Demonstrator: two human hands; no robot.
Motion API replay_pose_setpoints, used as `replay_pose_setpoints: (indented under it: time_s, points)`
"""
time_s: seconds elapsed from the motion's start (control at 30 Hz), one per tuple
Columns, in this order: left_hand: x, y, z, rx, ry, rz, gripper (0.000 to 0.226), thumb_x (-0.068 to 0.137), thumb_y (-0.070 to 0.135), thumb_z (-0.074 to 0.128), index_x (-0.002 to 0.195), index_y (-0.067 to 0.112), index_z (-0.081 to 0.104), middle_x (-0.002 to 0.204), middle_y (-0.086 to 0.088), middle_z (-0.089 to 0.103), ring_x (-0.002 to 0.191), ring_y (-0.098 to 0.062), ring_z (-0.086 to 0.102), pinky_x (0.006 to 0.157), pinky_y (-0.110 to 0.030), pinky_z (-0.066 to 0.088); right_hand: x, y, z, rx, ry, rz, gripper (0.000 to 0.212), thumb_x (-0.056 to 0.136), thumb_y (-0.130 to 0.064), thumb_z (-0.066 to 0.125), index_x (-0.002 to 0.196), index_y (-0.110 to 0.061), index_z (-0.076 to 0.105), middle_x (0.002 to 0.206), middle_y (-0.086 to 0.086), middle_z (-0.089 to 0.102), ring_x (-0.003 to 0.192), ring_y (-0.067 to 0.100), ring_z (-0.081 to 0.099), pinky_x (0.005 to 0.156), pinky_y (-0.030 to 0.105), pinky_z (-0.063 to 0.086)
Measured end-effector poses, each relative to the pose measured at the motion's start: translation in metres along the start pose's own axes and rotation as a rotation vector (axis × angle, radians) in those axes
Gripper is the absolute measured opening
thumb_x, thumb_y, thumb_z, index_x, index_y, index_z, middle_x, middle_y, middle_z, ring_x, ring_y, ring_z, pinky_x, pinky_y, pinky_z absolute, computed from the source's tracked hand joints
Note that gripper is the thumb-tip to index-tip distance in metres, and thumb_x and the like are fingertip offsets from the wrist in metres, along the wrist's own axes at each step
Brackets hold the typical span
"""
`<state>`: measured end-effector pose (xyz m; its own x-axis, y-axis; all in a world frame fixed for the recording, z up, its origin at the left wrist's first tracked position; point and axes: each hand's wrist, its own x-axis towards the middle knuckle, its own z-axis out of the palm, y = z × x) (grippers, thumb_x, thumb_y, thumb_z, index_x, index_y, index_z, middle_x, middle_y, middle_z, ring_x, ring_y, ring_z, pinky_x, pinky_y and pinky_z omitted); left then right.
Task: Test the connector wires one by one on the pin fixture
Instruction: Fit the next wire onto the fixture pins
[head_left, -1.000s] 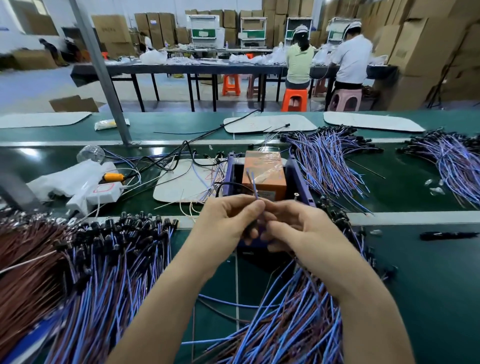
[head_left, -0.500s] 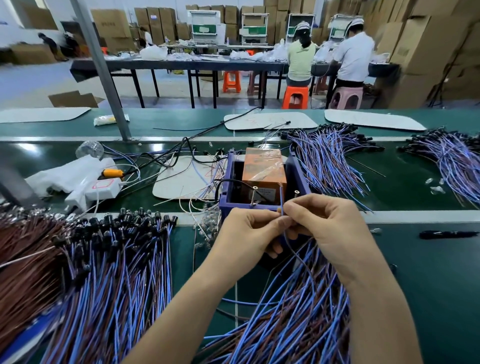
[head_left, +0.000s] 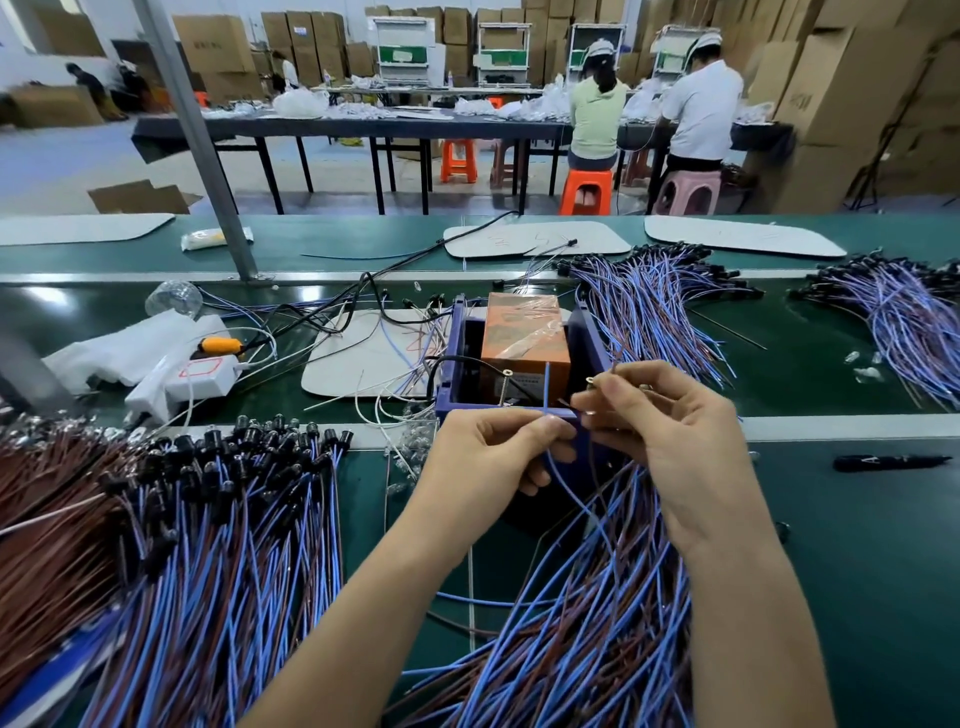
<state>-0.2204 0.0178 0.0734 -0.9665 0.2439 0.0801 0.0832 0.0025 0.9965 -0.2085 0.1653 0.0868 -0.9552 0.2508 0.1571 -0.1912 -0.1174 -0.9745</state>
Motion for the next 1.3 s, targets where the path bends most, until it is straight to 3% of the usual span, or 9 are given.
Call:
replay_pose_setpoints:
  time_s: [0.17, 0.4, 0.47, 0.53, 0.6, 0.8, 1.13, 1.3]
  points:
    - [0.007, -0.005, -0.008, 0.09, 0.051, -0.108, 0.039, 0.099, 0.018, 0.049, 0.068, 0.006, 0.069, 0.051, 0.0, 0.059, 0.04, -0.007, 0.046, 0.041, -0.016, 0.038, 0.007, 0.01, -0.026, -0.289, 0.137, 0.066, 0.019, 0.089, -0.009, 0.064, 0.073, -0.016, 0.07, 0.051, -0.003, 0.065, 0.04, 0.002, 0.047, 0.04, 0.011, 0.037]
    - [0.015, -0.011, -0.024, 0.168, 0.079, -0.25, 0.046, 0.096, 0.015, 0.048, 0.055, 0.008, 0.066, 0.045, 0.0, 0.056, 0.033, -0.008, 0.041, 0.037, -0.017, 0.036, 0.013, 0.024, -0.032, -0.5, 0.146, 0.103, 0.017, 0.08, -0.014, 0.071, 0.064, -0.017, 0.074, 0.038, -0.009, 0.044, 0.039, 0.005, 0.033, 0.051, 0.026, 0.03]
    - [0.016, -0.012, -0.027, 0.18, 0.082, -0.259, 0.047, 0.095, 0.015, 0.049, 0.052, 0.01, 0.066, 0.045, -0.001, 0.056, 0.033, -0.009, 0.041, 0.037, -0.018, 0.036, 0.013, 0.024, -0.029, -0.549, 0.125, 0.106, 0.016, 0.078, -0.016, 0.073, 0.062, -0.02, 0.075, 0.042, -0.001, 0.052, 0.047, 0.011, 0.041, 0.054, 0.028, 0.034]
    - [0.017, -0.012, -0.029, 0.189, 0.084, -0.265, 0.049, 0.095, 0.016, 0.049, 0.049, 0.011, 0.066, 0.045, -0.002, 0.057, 0.032, -0.009, 0.041, 0.036, -0.018, 0.036, 0.012, 0.024, -0.027, -0.563, 0.102, 0.113, 0.016, 0.077, -0.017, 0.073, 0.061, -0.021, 0.075, 0.062, 0.013, 0.066, 0.062, 0.018, 0.052, 0.061, 0.031, 0.041]
    - [0.017, -0.011, -0.031, 0.19, 0.083, -0.271, 0.049, 0.095, 0.015, 0.049, 0.049, 0.011, 0.066, 0.045, -0.003, 0.057, 0.032, -0.009, 0.041, 0.035, -0.017, 0.036, 0.013, 0.024, -0.026, -0.596, 0.106, 0.106, 0.016, 0.077, -0.017, 0.073, 0.062, -0.02, 0.074, 0.071, 0.016, 0.069, 0.068, 0.022, 0.057, 0.063, 0.031, 0.043]
    - [0.019, -0.013, -0.033, 0.18, 0.084, -0.271, 0.046, 0.095, 0.014, 0.049, 0.052, 0.007, 0.066, 0.045, -0.003, 0.057, 0.032, -0.01, 0.04, 0.035, -0.017, 0.036, 0.015, 0.026, -0.027, -0.628, 0.162, 0.084, 0.015, 0.079, -0.017, 0.071, 0.065, -0.022, 0.073, 0.064, -0.005, 0.069, 0.067, 0.011, 0.06, 0.058, 0.023, 0.044]
    - [0.018, -0.013, -0.033, 0.196, 0.087, -0.266, 0.042, 0.094, 0.014, 0.049, 0.057, 0.005, 0.066, 0.045, -0.002, 0.057, 0.033, -0.01, 0.04, 0.036, -0.016, 0.035, 0.016, 0.025, -0.028, -0.58, 0.235, 0.06, 0.011, 0.074, -0.021, 0.072, 0.063, -0.023, 0.074, 0.064, 0.01, 0.07, 0.065, 0.035, 0.061, 0.068, 0.045, 0.056]
    - [0.019, -0.011, -0.031, 0.209, 0.086, -0.267, 0.04, 0.094, 0.014, 0.048, 0.059, 0.003, 0.065, 0.042, 0.0, 0.056, 0.03, -0.008, 0.039, 0.035, -0.014, 0.035, 0.017, 0.029, -0.023, -0.662, 0.194, 0.028, 0.02, 0.076, -0.023, 0.073, 0.057, -0.027, 0.068, 0.058, -0.007, 0.064, 0.055, 0.005, 0.054, 0.05, 0.016, 0.041]
